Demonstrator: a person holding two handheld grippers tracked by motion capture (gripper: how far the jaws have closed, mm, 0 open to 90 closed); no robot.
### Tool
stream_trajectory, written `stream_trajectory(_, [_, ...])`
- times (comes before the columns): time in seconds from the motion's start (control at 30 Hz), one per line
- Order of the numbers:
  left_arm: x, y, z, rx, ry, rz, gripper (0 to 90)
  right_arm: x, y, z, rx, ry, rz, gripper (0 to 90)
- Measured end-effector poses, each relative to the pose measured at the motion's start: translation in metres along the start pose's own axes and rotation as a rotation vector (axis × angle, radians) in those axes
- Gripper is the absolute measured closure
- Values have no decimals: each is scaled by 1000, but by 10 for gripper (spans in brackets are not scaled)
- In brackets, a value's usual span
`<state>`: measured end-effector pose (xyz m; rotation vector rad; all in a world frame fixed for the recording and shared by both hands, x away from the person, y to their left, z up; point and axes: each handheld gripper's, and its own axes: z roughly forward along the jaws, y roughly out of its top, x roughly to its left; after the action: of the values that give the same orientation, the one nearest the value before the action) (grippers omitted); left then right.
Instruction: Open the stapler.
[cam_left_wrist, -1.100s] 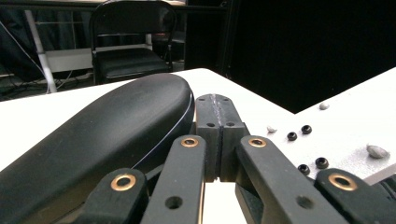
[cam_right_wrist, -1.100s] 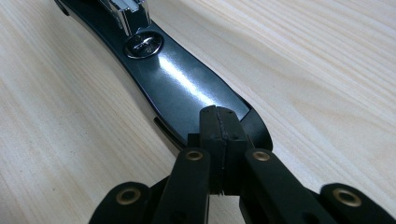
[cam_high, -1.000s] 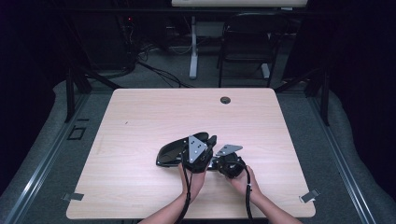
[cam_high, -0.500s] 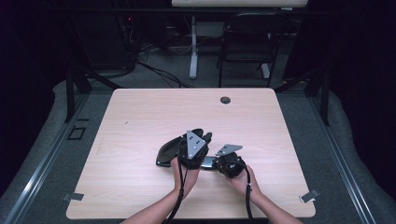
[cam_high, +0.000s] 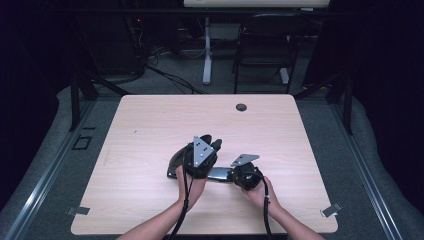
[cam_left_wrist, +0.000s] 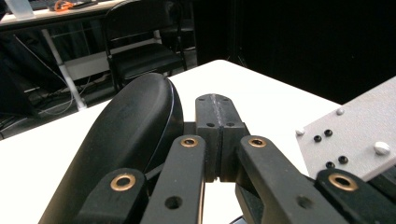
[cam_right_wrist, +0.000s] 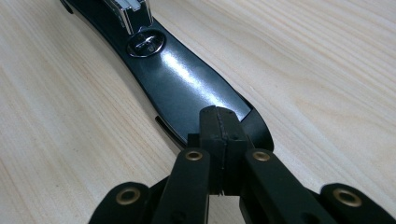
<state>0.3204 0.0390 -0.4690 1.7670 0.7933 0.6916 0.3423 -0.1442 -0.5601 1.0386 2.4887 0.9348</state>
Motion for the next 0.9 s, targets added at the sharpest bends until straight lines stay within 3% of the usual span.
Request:
stream_trajectory(0.07, [2,1,-2,3,2,9,900,0,0,2,-23,2,13,900])
stream_trajectory(0.3, [10,4,-8,-10,5,-2,900,-1,2,0,13,9,0,900])
stream_trajectory(0.33, [11,5,-9,-13,7,-3,900,-1,1,1,-3,12,15,900])
stream_trajectory(0.77, [27,10,-22,-35,18,-24,900,-2,2,0,19,9,-10,900])
stream_trajectory(0.9, [34,11,-27,-40,26,-25,900,0,2,1,3,4,-6,900])
